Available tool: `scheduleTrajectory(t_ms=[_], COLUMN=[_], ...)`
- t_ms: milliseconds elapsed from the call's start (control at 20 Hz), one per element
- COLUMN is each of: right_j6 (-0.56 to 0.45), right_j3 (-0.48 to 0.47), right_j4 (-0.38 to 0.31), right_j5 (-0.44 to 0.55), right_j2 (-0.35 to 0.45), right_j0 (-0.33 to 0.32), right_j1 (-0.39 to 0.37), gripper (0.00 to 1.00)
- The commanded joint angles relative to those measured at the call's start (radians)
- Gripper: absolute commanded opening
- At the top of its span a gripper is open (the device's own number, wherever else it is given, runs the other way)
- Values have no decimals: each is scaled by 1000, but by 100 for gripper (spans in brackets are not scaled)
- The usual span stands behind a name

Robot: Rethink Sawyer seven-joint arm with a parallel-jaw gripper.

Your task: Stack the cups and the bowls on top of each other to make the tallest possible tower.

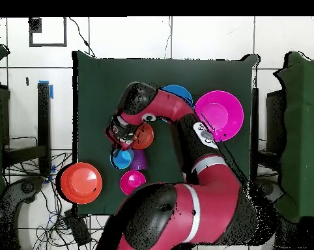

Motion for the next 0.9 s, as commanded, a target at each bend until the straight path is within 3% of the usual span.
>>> scheduleTrajectory(t_ms=[50,200,350,450,900], right_j6=[-96,-128,-173,-203,-210], right_j3=[-236,-347,-405,-422,-411], right_j4=[20,7,17,23,79], right_j5=[262,289,176,84,-74], right_j2=[67,91,115,137,232], right_j0=[-35,-29,-22,-21,-44], right_j1=[178,241,292,316,310], gripper=[0,0,0,0,0])
